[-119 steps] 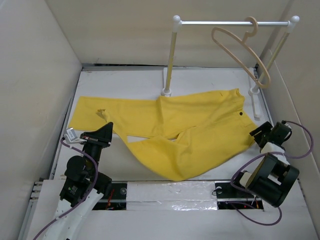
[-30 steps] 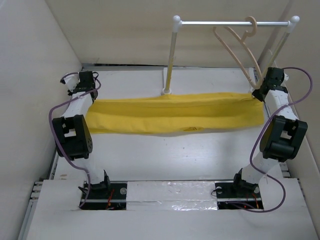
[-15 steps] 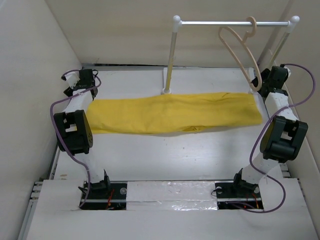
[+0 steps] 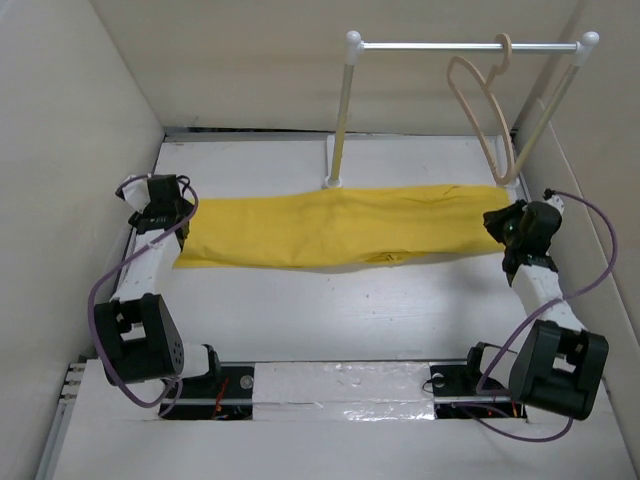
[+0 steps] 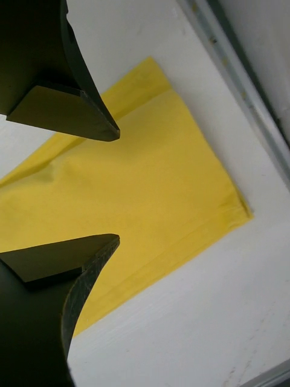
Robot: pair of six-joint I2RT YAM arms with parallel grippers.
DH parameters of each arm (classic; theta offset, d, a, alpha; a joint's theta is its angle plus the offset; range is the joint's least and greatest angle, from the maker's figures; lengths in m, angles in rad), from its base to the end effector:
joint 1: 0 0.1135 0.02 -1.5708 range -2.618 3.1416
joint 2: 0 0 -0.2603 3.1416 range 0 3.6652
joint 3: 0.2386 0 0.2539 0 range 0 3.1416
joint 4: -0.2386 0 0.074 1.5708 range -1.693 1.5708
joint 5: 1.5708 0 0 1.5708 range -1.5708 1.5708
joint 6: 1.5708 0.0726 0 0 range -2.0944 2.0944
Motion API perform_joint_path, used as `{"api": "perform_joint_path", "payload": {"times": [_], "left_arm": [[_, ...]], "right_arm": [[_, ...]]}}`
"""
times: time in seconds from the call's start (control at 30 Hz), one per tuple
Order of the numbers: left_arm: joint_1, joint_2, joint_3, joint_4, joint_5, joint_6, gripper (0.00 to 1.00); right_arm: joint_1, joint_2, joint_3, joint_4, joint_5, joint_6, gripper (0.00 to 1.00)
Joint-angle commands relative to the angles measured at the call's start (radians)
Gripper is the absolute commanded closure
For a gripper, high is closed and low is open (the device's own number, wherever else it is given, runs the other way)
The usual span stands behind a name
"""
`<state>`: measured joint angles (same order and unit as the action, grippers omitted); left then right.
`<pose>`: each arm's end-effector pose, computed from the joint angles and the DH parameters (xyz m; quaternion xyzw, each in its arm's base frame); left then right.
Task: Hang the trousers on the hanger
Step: Fold the trousers at the center of the board.
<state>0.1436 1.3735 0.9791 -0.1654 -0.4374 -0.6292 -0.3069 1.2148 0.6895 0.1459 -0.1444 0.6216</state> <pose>0.3304 0.0788 0.2551 -0.4192 0.7515 0.0706 0.5045 0.2970 -0.0832 0.2317 0.3335 0.7563 0.1467 0.5434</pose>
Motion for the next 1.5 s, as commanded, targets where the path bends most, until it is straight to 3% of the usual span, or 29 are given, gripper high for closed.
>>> {"api": "perform_joint_path", "payload": {"times": [0.0, 0.1, 0.2, 0.23, 0.33, 0.37, 0.6, 0.67, 0.7, 0.73, 0.8, 0.87, 0.9, 1.0, 1.23, 1.37, 1.43, 1.47], "left_arm": [[0.025, -0.042, -0.094, 0.010, 0.152, -0.072, 0.40], [0.036, -0.031, -0.148, 0.000, 0.193, -0.118, 0.40], [0.036, -0.034, -0.210, 0.038, 0.218, -0.144, 0.35], [0.036, -0.033, -0.236, 0.049, 0.224, -0.147, 0.32], [0.036, -0.002, -0.260, 0.072, 0.236, -0.156, 0.30], [0.036, 0.022, -0.260, 0.075, 0.235, -0.158, 0.30], [0.036, 0.107, -0.246, 0.109, 0.232, -0.176, 0.35], [0.036, 0.130, -0.243, 0.116, 0.221, -0.184, 0.39], [0.036, 0.136, -0.240, 0.116, 0.212, -0.191, 0.42], [0.036, 0.142, -0.238, 0.121, 0.210, -0.193, 0.43], [0.036, 0.159, -0.234, 0.133, 0.203, -0.198, 0.47], [0.036, 0.170, -0.229, 0.139, 0.203, -0.199, 0.57], [0.036, 0.171, -0.227, 0.144, 0.206, -0.196, 0.78], [0.036, 0.168, -0.221, 0.118, 0.190, -0.181, 1.00], [0.036, 0.070, -0.209, -0.032, 0.091, -0.164, 1.00], [0.036, -0.103, -0.256, -0.112, 0.010, -0.178, 1.00], [0.036, -0.180, -0.278, -0.117, -0.003, -0.170, 1.00], [0.045, -0.242, -0.301, -0.102, 0.034, -0.150, 1.00]], "right_arm": [[-0.003, -0.108, -0.114, 0.112, 0.031, -0.016, 0.98], [-0.059, -0.141, -0.244, 0.171, -0.001, -0.023, 1.00], [-0.116, -0.138, -0.301, 0.176, -0.017, -0.045, 0.69], [-0.129, -0.111, -0.307, 0.187, -0.032, -0.051, 0.50], [-0.161, -0.037, -0.297, 0.199, -0.102, -0.072, 0.33], [-0.161, 0.026, -0.288, 0.225, -0.148, -0.069, 0.33], [-0.150, 0.253, -0.245, 0.342, -0.215, 0.004, 0.38], [-0.139, 0.285, -0.217, 0.353, -0.216, 0.019, 0.54], [-0.139, 0.296, -0.214, 0.359, -0.221, 0.030, 0.67], [-0.139, 0.304, -0.217, 0.389, -0.221, 0.042, 0.89], [-0.139, 0.298, -0.245, 0.437, -0.241, 0.076, 0.98], [-0.139, 0.260, -0.261, 0.437, -0.225, 0.078, 1.00], [-0.150, 0.243, -0.263, 0.428, -0.221, 0.073, 1.00], [-0.170, 0.164, -0.280, 0.376, -0.195, 0.050, 1.00], [-0.325, -0.107, -0.412, 0.210, -0.225, -0.042, 1.00], [-0.490, -0.334, -0.453, 0.039, -0.329, -0.141, 1.00], [-0.506, -0.481, -0.449, -0.087, -0.342, -0.174, 1.00], [-0.506, -0.524, -0.462, -0.098, -0.331, -0.174, 0.93]]}}
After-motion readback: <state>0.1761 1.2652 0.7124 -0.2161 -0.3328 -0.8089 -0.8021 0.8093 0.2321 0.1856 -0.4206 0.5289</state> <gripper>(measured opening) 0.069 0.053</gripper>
